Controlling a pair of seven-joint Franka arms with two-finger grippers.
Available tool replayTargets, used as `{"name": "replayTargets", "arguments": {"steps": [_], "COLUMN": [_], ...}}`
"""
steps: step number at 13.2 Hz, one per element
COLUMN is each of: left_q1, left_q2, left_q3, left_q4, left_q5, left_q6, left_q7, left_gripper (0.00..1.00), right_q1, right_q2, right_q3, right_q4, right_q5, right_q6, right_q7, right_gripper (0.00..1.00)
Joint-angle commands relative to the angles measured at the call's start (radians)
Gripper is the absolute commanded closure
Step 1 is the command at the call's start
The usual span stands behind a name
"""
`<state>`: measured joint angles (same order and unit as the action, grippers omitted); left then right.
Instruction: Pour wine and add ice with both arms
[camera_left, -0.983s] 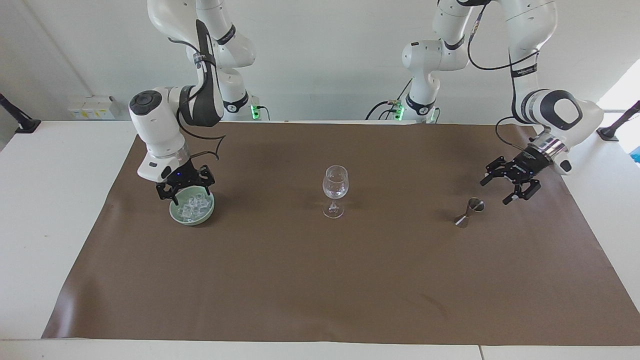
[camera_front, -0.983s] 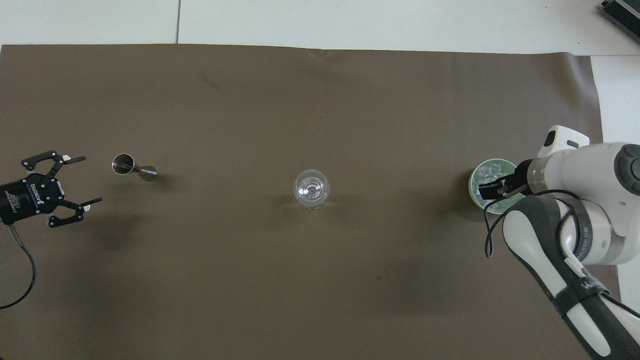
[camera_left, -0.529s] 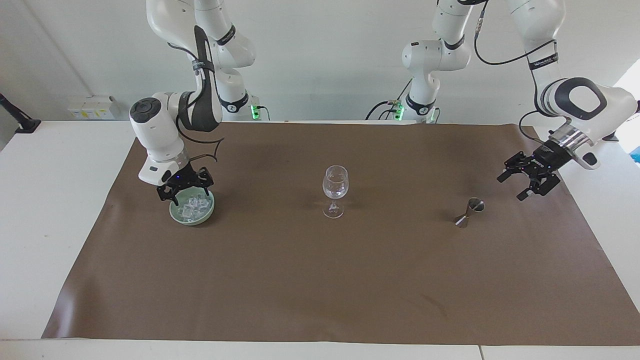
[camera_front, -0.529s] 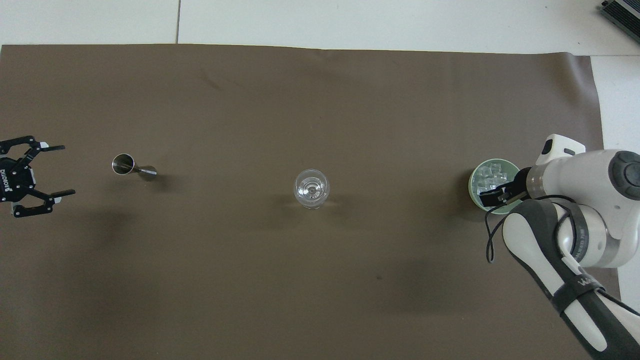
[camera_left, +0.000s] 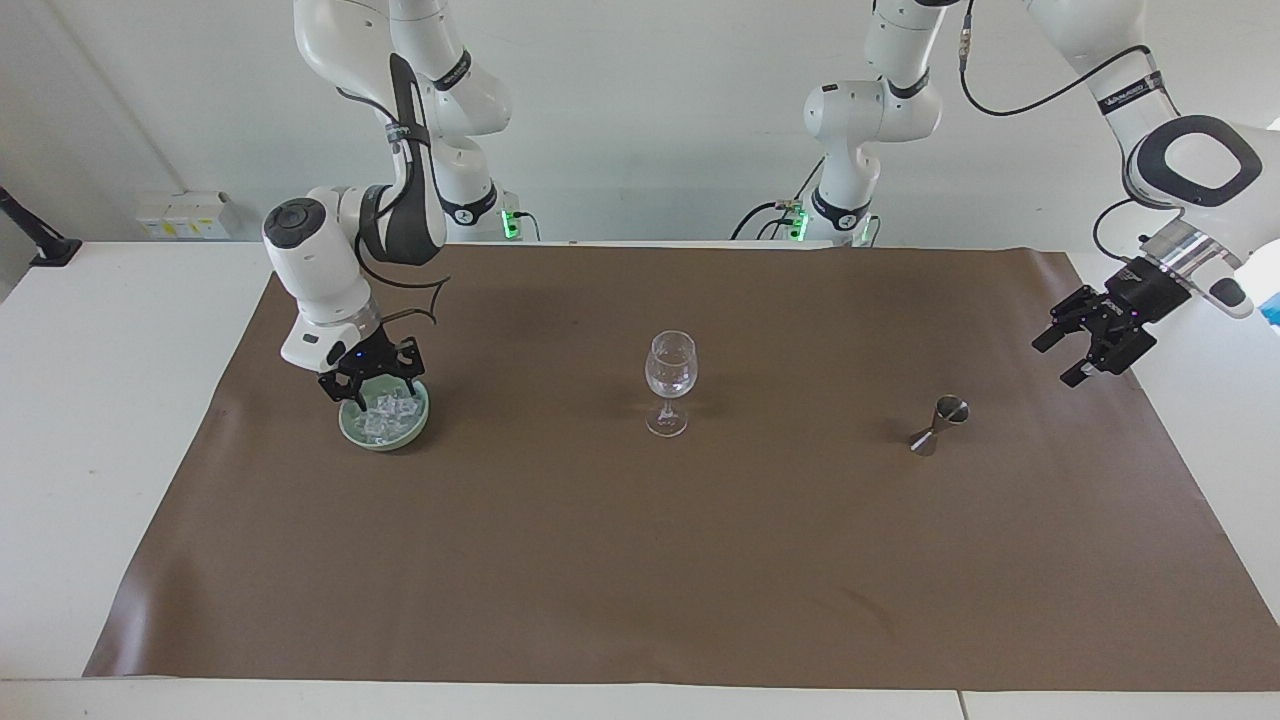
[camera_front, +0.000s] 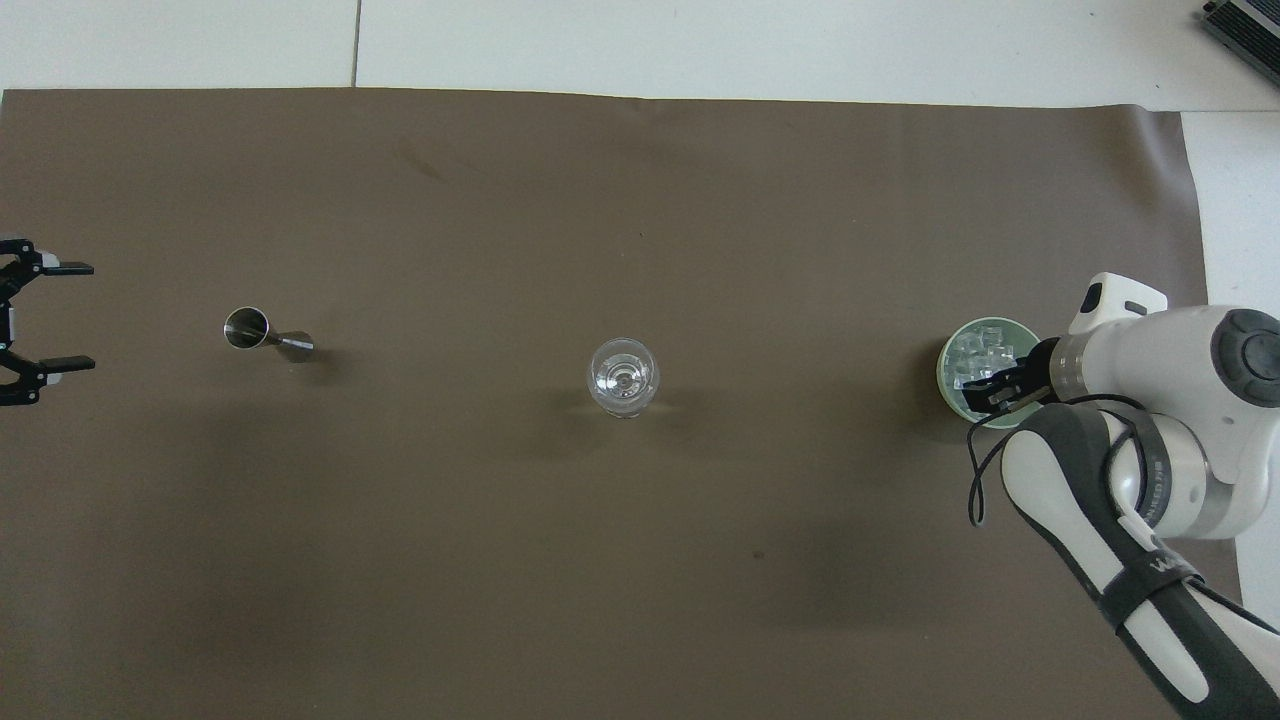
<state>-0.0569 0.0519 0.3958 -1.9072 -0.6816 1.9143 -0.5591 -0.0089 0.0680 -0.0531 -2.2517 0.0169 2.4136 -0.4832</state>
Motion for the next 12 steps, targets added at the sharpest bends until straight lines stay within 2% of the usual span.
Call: {"name": "replayTargets", "arguments": {"steps": [1, 2, 3, 6, 12], "left_q1": [0.005, 0.005, 0.005, 0.006, 0.011], "left_q2": [-0.041, -0.046, -0.047, -0.055, -0.043], "left_q3": [-0.07, -0.101, -0.121, -0.182, -0.278], "left_q4": [0.025, 0.048, 0.068, 0.143, 0.321], "left_q5": [0.139, 0.187, 0.209, 0.324, 0.517], "left_q6": [-0.011, -0.011, -0.014, -0.043, -0.174], "left_q7": [0.019, 0.018, 0.013, 0.021, 0.066], "left_gripper": [0.0, 0.0, 0.0, 0.0, 0.0], "right_q1": [-0.023, -0.025, -0.025, -0.025, -0.025], "right_q2": [0.018, 0.018, 0.018, 0.016, 0.012], "right_q3": [0.006, 0.006, 0.006, 0.004, 0.006], "right_q4": [-0.006, -0.006, -0.008, -0.009, 0.003], "right_q5": [0.006, 0.006, 0.006, 0.006, 0.006], "right_q6": [0.038, 0.038, 0.036, 0.022, -0.033], "right_q7": [-0.015, -0.006, -0.005, -0.005, 0.034], "right_gripper": [0.27, 0.27, 0.32, 0.41, 0.42]}}
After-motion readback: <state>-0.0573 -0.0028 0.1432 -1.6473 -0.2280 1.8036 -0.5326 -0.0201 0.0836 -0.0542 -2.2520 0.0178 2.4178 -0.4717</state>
